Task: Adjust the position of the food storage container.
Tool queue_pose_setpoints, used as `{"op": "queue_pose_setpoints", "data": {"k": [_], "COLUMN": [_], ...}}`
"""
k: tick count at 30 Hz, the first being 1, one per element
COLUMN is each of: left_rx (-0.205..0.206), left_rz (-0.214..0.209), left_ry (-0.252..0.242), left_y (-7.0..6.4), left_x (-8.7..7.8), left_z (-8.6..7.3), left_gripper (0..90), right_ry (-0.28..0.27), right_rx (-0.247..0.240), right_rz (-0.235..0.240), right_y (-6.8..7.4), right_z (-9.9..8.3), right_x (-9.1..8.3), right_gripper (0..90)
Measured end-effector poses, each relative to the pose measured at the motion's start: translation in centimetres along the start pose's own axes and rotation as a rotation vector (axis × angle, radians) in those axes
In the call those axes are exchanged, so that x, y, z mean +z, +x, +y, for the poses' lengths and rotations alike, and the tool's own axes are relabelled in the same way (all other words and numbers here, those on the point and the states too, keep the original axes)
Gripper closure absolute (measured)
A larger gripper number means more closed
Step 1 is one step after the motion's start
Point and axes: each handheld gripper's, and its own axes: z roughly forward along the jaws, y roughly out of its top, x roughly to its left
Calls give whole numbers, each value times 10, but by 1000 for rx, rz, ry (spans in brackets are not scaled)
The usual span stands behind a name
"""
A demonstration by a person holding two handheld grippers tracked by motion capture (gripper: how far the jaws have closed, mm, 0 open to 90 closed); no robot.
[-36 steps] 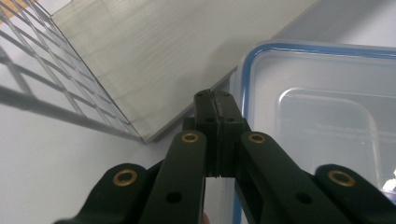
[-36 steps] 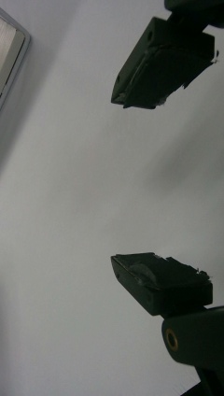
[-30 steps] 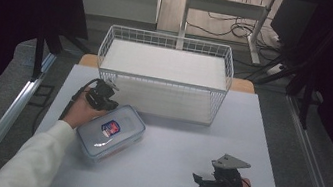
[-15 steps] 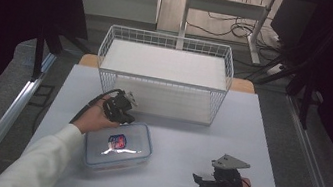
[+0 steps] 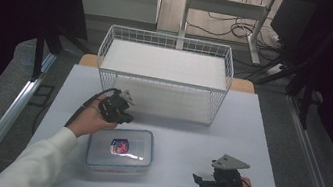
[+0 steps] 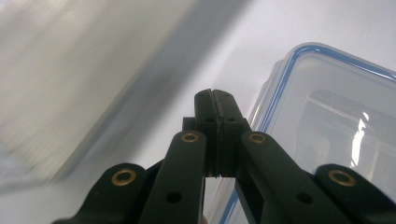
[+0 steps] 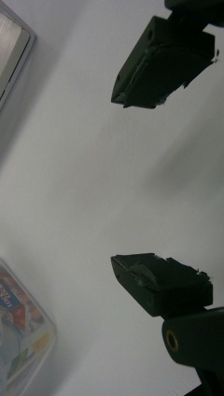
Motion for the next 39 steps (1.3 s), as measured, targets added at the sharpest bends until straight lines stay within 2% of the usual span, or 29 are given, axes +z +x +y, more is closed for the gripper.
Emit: {"op": "queue_pose_setpoints", "data": {"k": [3,4,5,6,10,13,14,16,19,26,27,31,34,37,39], "left_rx": [-39,-39,-66,-85,-151,-213,-213,-266,-291,-319,-327,-324,-322,-345,-344], "left_rz": [61,61,87,94,116,119,119,99,77,40,8,-14,9,-25,-32], "left_ry": [-14,-14,-17,-24,-22,-19,-19,-7,23,61,71,86,102,89,83], "left_y": [3,3,4,4,3,3,3,3,-2,-9,-11,-16,-17,-15,-17], "left_x": [-22,-22,-37,-44,-61,-63,-63,-60,-53,-41,-36,-29,-27,-25,-22], "left_z": [-18,-18,-33,-41,-74,-100,-100,-121,-135,-151,-151,-146,-142,-141,-138], "left_gripper": [898,898,898,898,898,898,898,897,897,897,897,897,896,897,897], "right_ry": [1,1,1,2,2,5,5,9,15,16,17,23,19,18,19], "right_rx": [3,2,0,-3,-2,2,2,4,2,4,3,-3,-6,-3,-4], "right_rz": [-3,-3,-4,-5,-9,-15,-15,-15,-18,-22,-22,-21,-22,-20,-20], "right_y": [0,0,0,1,1,1,1,2,3,3,3,3,4,3,3], "right_z": [0,0,0,0,1,0,0,1,1,1,1,0,1,1,1], "right_x": [0,0,0,0,0,1,1,2,3,4,4,5,4,4,4], "right_gripper": [184,184,184,183,183,183,183,183,182,182,182,181,180,180,180]}}
